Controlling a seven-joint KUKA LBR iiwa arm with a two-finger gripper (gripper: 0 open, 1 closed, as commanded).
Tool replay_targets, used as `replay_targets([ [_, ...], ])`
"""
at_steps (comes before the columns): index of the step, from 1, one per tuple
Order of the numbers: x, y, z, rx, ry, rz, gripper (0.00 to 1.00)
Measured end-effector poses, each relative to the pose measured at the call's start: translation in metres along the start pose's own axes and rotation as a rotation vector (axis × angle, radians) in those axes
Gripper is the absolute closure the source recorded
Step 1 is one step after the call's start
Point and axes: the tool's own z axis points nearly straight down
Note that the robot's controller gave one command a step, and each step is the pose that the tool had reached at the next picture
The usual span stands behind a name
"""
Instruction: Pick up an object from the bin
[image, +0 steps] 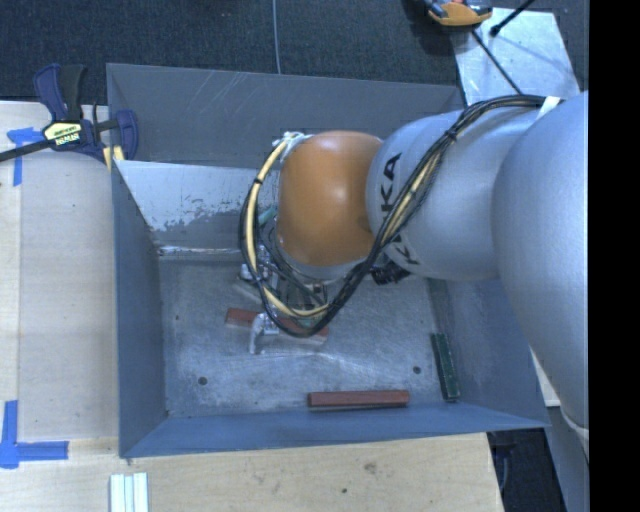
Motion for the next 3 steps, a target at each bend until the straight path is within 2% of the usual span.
replay_targets([
  [1, 0.002, -0.002, 0.057, -0.005, -0.020, -0.040, 1.00],
  [2, 0.002, -0.002, 0.057, -0.005, -0.020, -0.040, 1.00],
  [3, -0.008, -0.008, -0.084, 0.003, 0.005, -0.108, 1.00],
])
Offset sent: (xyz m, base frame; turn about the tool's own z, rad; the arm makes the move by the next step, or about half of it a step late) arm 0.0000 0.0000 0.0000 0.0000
